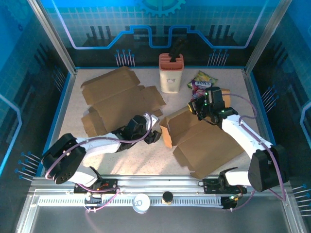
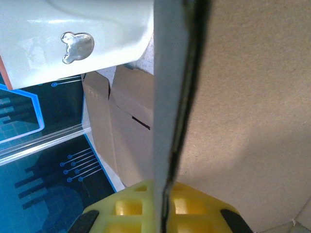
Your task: Fold the paper box
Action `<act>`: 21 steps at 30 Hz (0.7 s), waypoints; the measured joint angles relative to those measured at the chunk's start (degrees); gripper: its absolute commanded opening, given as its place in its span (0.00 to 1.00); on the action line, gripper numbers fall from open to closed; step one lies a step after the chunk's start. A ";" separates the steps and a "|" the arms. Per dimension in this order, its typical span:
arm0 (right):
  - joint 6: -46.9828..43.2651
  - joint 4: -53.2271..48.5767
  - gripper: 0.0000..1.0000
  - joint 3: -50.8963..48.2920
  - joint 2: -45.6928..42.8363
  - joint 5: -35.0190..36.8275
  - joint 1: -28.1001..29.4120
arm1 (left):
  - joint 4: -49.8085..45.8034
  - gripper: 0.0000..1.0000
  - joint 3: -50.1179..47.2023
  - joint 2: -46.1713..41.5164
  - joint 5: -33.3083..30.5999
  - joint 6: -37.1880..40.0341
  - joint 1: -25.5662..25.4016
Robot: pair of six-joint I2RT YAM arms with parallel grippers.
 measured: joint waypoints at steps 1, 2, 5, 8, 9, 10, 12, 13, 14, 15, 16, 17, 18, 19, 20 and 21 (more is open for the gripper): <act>0.00 0.04 0.00 0.00 -0.17 -0.13 -0.02 | 0.31 0.61 -0.02 0.00 0.00 0.17 -0.35; 0.00 0.09 0.00 0.00 -0.42 -0.33 -0.02 | 0.72 0.62 -0.13 -0.02 0.02 0.59 -0.76; 0.20 0.52 0.00 0.02 -0.94 -0.70 -0.02 | 1.01 0.64 -0.44 -0.20 0.00 1.42 -1.42; 0.46 0.94 0.00 0.02 -0.98 -1.22 -0.02 | 0.94 0.65 -0.76 -0.42 0.00 2.08 -1.44; 0.61 1.07 0.00 0.02 -0.98 -1.44 -0.02 | 0.94 0.65 -0.76 -0.39 0.00 2.40 -1.44; 0.66 1.29 0.00 0.02 -0.96 -1.66 -0.02 | 0.94 0.65 -0.76 -0.39 0.00 2.58 -1.44; 0.87 1.75 0.00 0.02 -0.96 -1.97 -0.02 | 0.79 0.65 -0.72 -0.37 0.00 2.91 -1.44; 0.92 1.95 0.00 0.00 -0.96 -1.97 -0.02 | 0.70 0.65 -0.63 -0.35 0.00 2.95 -1.49; 1.07 2.16 0.00 0.00 -0.96 -1.97 -0.02 | 0.72 0.66 -0.59 -0.31 0.00 2.97 -1.55; 1.09 2.60 0.00 -0.07 -0.96 -1.97 -0.02 | 0.72 0.66 -0.57 -0.31 0.00 3.04 -1.68; 1.09 2.97 0.00 -0.11 -0.96 -1.99 -0.02 | 0.72 0.66 -0.57 -0.31 -0.02 3.10 -1.86; 1.09 3.26 0.00 -0.17 -0.96 -2.08 -0.02 | 0.74 0.67 -0.57 -0.31 -0.02 3.10 -2.12; 1.09 3.58 0.00 -0.22 -0.96 -2.12 -0.02 | 0.76 0.67 -0.57 -0.31 -0.02 3.13 -2.34; 1.07 3.96 0.00 -0.31 -0.96 -2.14 -0.02 | 0.87 0.67 -0.59 -0.31 -0.02 3.10 -2.56; 1.07 4.61 0.00 -0.50 -0.96 -2.14 -0.02 | 1.16 0.68 -0.66 -0.33 0.00 3.10 -2.60; 1.07 5.16 0.00 -0.74 -0.96 -2.16 -0.02 | 1.49 0.68 -0.81 -0.37 0.00 3.10 -2.69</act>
